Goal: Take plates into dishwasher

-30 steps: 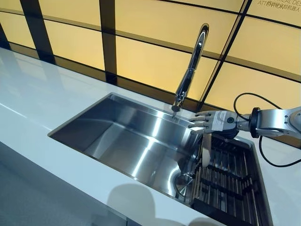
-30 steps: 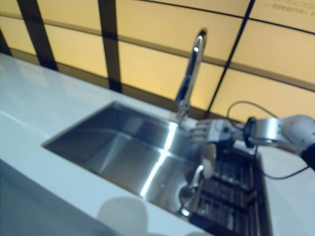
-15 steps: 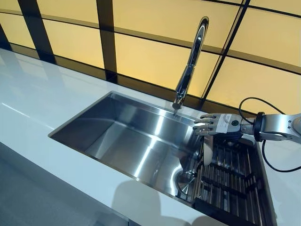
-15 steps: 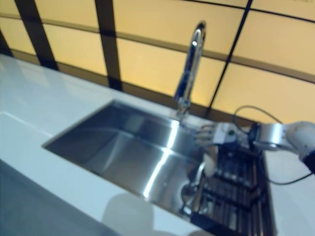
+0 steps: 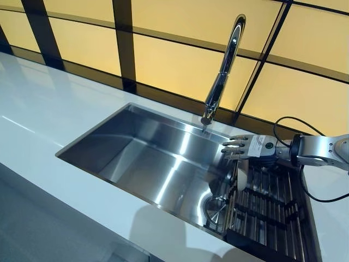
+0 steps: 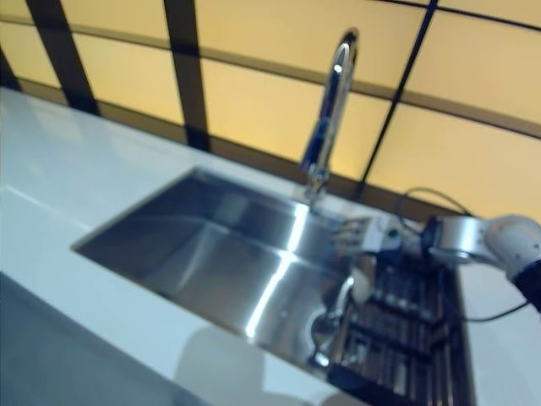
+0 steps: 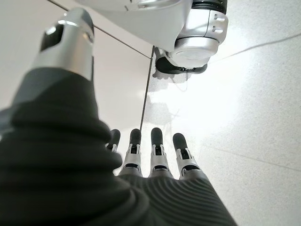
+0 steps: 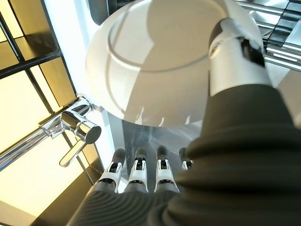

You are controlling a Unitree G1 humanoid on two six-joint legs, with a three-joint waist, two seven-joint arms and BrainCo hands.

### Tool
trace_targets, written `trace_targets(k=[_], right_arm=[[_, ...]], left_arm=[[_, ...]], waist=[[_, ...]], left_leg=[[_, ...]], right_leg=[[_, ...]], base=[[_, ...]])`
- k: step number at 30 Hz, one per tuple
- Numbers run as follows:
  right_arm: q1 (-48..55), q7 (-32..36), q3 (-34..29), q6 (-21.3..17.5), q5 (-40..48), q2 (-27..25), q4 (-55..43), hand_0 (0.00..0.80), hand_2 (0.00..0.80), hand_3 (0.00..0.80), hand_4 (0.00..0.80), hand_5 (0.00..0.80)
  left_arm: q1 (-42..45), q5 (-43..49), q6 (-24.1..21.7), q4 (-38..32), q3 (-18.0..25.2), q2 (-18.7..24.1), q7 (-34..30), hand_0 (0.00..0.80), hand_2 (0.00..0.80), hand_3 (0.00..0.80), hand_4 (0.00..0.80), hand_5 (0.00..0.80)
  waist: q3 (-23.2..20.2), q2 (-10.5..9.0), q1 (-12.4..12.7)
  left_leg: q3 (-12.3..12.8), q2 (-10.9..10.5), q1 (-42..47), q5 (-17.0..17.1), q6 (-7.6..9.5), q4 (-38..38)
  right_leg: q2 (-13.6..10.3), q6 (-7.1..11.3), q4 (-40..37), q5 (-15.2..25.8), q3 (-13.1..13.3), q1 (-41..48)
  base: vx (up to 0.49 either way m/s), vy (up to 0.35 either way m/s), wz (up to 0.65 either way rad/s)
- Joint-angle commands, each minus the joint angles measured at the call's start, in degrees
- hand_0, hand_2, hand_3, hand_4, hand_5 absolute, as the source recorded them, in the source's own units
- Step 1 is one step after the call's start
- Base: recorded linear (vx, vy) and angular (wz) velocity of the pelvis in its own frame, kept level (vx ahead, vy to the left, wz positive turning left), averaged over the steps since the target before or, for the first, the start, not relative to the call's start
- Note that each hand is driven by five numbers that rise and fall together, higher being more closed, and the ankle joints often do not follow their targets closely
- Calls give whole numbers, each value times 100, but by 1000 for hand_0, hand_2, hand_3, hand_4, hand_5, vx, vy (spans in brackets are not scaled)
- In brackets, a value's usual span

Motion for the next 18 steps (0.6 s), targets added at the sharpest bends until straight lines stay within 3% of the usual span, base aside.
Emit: trace_targets(k=[1, 18], right_arm=[[-193, -52, 3, 251, 108, 7, -41, 0, 0, 0, 0, 0], [-475, -14, 348, 411, 233, 31, -36, 0, 0, 0, 0, 0]], left_arm=[[-171, 27, -119, -214, -219, 330, -12, 0, 0, 0, 0, 0], [-407, -13, -86, -389, -259, 587, -42, 0, 0, 0, 0, 0]], waist=[[-12, -224, 165], [352, -483, 304]], left_leg=[[292, 66, -324, -333, -35, 729], [201, 101, -651, -299, -13, 892]], right_leg=[[-17, 83, 251, 30, 75, -87], [68, 49, 377, 81, 57, -313]], base=[[0, 0, 0], [-13, -42, 4]])
